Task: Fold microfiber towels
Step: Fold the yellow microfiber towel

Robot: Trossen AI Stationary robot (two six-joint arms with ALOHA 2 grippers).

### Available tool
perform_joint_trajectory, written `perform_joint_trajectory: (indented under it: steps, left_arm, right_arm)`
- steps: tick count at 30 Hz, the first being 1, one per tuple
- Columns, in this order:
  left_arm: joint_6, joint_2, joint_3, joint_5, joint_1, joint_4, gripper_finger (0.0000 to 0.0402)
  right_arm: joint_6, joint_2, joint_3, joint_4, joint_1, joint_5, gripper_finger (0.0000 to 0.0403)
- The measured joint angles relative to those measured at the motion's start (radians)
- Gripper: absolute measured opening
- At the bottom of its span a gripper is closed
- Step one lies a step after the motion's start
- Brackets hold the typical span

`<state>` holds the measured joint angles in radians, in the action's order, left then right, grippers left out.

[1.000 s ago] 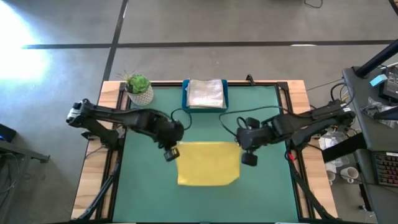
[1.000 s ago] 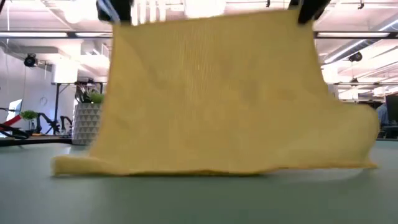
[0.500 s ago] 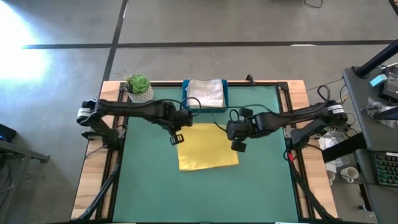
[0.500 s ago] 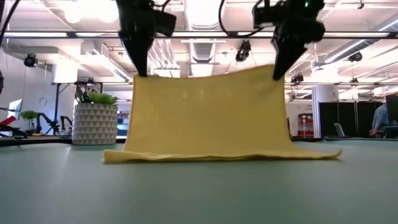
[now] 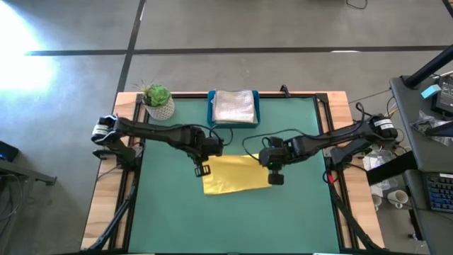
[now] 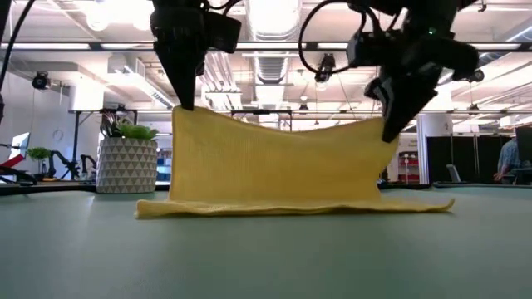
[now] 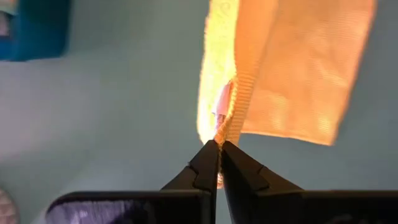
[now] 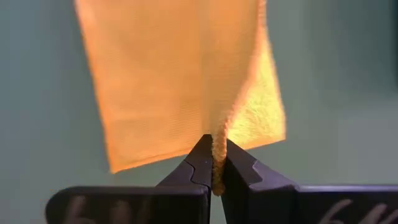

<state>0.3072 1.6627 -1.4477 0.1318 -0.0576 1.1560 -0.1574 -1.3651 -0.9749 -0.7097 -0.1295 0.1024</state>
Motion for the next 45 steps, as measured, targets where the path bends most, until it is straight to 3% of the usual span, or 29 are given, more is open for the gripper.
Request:
perform_joint_trajectory:
  steps: [13,21,29,45]
  left_arm:
    - [0.08,0.007,0.151,-0.181,-0.068,-0.186,0.0003]
    - [0.081,0.007,0.22,-0.188,-0.095,-0.311,0.0003]
    - [0.106,0.006,0.221,-0.204,-0.097,-0.316,0.0006]
    - [0.1,0.005,0.212,-0.334,-0.102,-0.342,0.014]
  right_arm:
    - [0.013,-0.002,0.13,0.176,-0.032,-0.189,0.0008]
    - [0.02,-0.002,0.159,0.19,-0.032,-0.199,0.0008]
    - [0.012,-0.002,0.149,0.201,-0.035,-0.242,0.002]
    - [-0.018,0.0,0.149,0.2,-0.039,-0.327,0.0136]
